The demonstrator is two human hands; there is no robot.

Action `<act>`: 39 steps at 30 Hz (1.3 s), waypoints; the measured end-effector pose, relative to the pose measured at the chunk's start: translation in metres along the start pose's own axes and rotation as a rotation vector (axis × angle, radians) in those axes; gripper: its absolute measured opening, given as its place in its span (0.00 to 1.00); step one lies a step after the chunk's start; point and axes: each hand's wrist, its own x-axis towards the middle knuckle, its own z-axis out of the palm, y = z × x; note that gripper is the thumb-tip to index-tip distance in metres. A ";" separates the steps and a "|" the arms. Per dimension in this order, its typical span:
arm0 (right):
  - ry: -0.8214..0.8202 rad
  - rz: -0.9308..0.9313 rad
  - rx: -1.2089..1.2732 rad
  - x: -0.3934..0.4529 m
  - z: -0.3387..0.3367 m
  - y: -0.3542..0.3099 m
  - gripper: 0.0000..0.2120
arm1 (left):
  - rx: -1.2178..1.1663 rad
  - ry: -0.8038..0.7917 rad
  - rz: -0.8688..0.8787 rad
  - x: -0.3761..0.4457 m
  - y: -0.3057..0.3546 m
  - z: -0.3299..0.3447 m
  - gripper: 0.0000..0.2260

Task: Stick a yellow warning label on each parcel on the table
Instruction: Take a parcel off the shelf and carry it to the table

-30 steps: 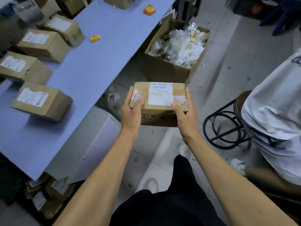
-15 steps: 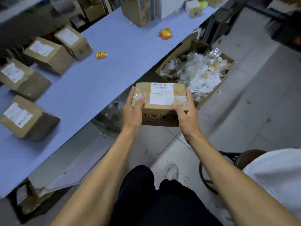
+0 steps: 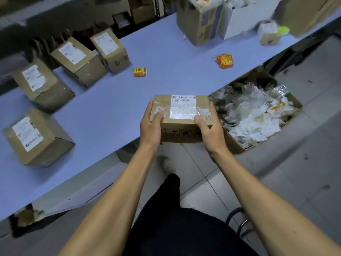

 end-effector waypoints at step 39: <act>-0.962 -0.060 -0.475 0.302 0.186 -0.066 0.39 | -0.084 0.703 -0.105 0.206 0.034 -0.063 0.27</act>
